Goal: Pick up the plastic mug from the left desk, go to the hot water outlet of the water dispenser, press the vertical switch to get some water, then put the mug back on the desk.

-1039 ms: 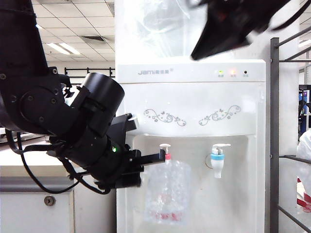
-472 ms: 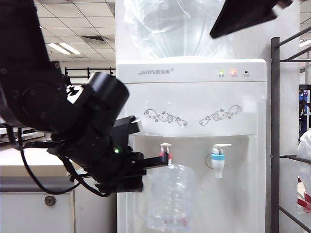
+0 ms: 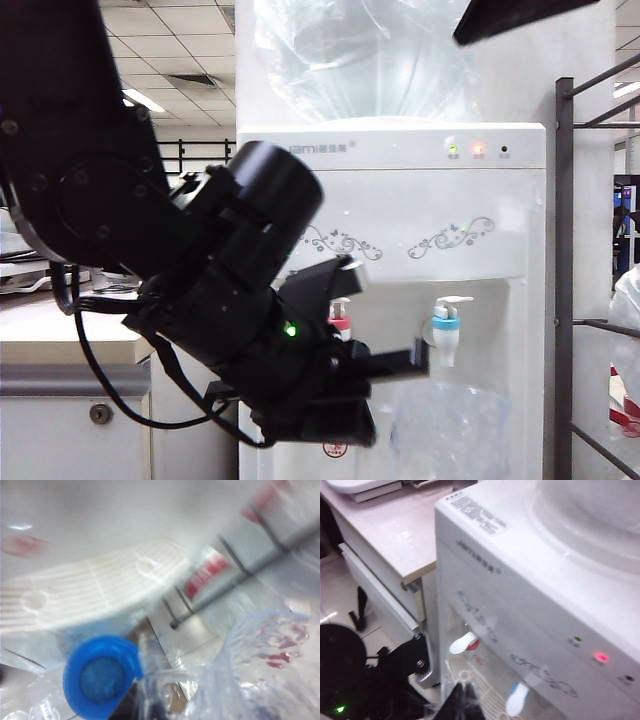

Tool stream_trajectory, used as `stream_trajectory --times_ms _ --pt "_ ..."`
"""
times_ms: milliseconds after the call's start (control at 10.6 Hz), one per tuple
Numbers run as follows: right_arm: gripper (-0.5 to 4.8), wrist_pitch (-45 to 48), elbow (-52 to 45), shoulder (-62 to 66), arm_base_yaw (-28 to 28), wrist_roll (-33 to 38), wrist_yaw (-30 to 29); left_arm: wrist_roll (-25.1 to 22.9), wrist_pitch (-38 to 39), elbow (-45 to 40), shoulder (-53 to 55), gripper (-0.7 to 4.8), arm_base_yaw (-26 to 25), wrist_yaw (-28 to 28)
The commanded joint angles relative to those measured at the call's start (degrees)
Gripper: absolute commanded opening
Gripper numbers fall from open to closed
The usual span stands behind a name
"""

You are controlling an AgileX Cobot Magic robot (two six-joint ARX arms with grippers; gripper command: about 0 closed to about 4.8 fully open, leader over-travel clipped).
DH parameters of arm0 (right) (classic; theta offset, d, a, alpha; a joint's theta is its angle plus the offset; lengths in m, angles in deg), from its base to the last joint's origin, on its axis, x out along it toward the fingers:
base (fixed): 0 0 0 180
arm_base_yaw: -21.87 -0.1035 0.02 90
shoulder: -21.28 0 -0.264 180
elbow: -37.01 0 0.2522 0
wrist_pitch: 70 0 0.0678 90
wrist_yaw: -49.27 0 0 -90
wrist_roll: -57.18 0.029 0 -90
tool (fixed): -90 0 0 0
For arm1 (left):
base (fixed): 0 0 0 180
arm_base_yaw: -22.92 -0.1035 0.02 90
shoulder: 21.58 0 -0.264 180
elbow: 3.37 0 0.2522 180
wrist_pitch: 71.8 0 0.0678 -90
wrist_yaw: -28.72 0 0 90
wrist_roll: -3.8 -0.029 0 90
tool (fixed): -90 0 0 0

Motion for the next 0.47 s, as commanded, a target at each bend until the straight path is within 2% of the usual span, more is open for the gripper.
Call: stream_trajectory --times_ms 94,283,472 --pt "-0.02 0.1 0.3 -2.1 0.9 0.0 2.0 1.9 -1.2 0.4 -2.4 -0.07 1.0 -1.7" --pt "-0.01 -2.5 0.3 -6.2 2.4 0.0 2.4 1.0 2.6 0.3 -8.4 -0.07 1.5 -2.6" --pt "-0.02 -2.4 0.3 -9.0 4.2 0.0 2.3 -2.8 4.9 0.3 -14.4 -0.07 1.5 -5.2"
